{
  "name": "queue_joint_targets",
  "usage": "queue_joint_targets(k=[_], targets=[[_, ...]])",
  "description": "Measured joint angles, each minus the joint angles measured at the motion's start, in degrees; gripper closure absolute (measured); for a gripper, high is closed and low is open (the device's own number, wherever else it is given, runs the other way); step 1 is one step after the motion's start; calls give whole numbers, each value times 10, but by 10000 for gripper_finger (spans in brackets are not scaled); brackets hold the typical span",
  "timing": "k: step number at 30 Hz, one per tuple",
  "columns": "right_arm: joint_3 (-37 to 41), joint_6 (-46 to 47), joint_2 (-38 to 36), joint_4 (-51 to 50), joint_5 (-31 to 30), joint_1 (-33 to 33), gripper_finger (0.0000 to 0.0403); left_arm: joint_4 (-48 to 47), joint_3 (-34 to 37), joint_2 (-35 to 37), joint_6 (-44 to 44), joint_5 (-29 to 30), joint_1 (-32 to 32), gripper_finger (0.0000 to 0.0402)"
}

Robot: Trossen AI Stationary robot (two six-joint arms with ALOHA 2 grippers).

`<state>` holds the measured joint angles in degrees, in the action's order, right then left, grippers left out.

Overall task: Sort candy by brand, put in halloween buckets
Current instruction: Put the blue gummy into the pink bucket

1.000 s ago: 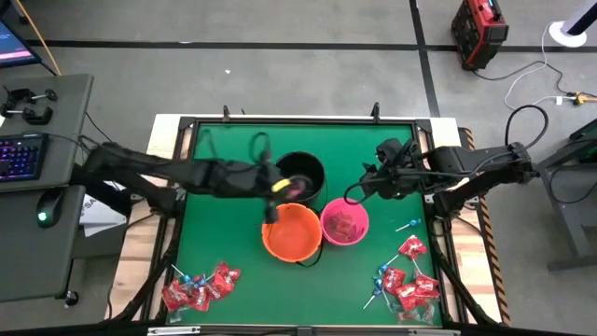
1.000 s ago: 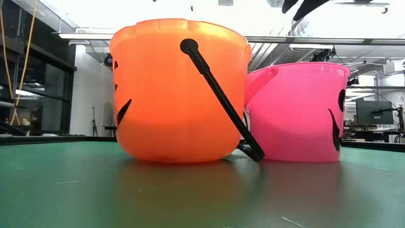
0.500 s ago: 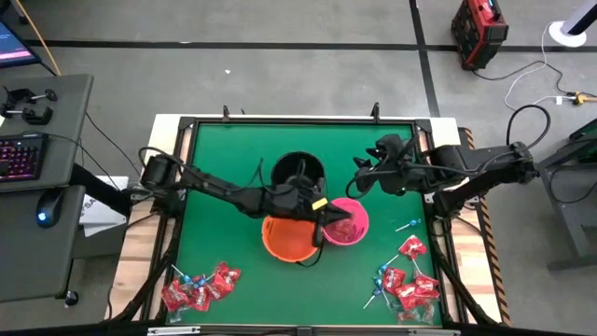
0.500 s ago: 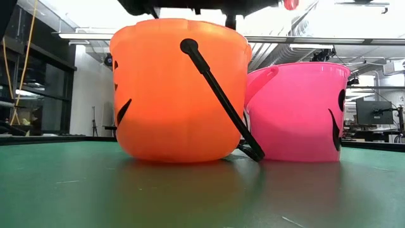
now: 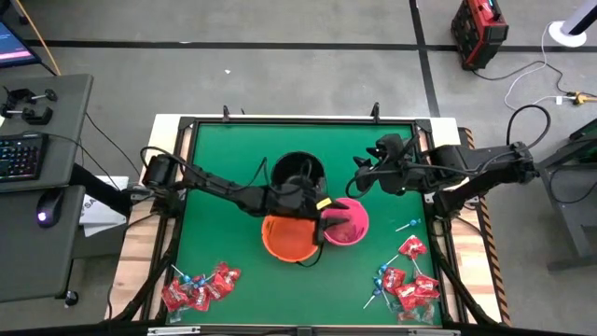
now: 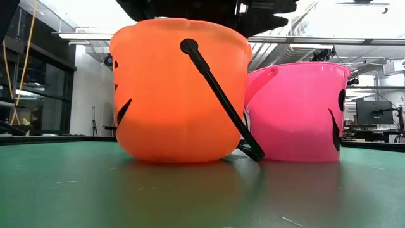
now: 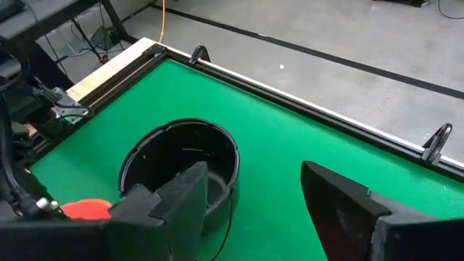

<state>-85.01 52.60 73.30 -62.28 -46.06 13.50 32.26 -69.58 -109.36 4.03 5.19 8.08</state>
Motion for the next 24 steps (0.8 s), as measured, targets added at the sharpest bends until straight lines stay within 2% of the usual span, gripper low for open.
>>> queue_joint_targets(k=[2,6,10,14,19,22,24], targets=[[0,4,0,0,8,0,188,-35,0,11,2,0,-1,217],[0,32,0,-51,86,0,188,-187,0,85,2,-2,-10,188],[0,108,0,-150,143,10,188,-407,-1,179,9,-1,-24,185],[0,166,0,-232,197,37,188,-553,11,268,59,23,-32,190],[23,183,-1,-226,314,83,188,-524,115,395,144,91,-14,197],[82,196,-3,-163,435,112,188,-489,181,465,209,137,-1,197],[145,212,-2,-72,525,139,188,-477,219,500,248,165,9,197]])
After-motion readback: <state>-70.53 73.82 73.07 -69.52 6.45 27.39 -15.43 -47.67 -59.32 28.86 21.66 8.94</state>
